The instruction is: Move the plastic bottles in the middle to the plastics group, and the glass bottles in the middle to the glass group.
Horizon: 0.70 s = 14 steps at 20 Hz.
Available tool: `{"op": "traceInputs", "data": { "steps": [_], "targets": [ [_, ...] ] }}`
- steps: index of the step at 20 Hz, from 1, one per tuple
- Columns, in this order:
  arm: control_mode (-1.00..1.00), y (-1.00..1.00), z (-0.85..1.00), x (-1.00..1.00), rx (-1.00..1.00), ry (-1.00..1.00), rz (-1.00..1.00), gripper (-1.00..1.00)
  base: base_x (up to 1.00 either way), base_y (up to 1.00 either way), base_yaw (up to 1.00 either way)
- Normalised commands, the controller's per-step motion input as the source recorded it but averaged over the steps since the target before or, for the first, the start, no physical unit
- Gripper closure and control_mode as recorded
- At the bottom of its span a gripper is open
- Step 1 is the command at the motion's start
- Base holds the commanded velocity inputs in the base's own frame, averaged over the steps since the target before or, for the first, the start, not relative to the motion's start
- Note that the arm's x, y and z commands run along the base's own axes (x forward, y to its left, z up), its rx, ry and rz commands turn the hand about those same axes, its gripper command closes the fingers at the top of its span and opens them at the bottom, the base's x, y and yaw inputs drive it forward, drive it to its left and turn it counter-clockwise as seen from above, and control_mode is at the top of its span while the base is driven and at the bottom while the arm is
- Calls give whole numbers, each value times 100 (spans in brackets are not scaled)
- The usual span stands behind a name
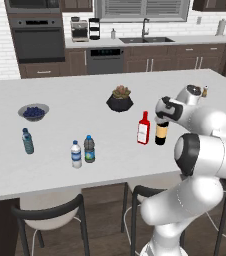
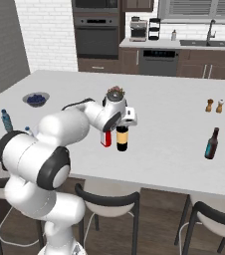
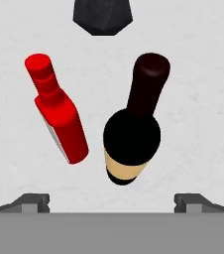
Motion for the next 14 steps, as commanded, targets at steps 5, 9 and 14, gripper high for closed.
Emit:
{"op": "traceInputs", "data": {
  "steps": [5, 9, 14],
  "targets": [
    [-100, -1, -11, 8, 7, 0, 0, -100, 0, 0, 0],
    [-100, 0, -1, 22, 0, 0, 0, -100, 0, 0, 0],
    [-100, -5, 0, 5, 0, -2, 0, -100, 0, 0, 0]
  ]
}}
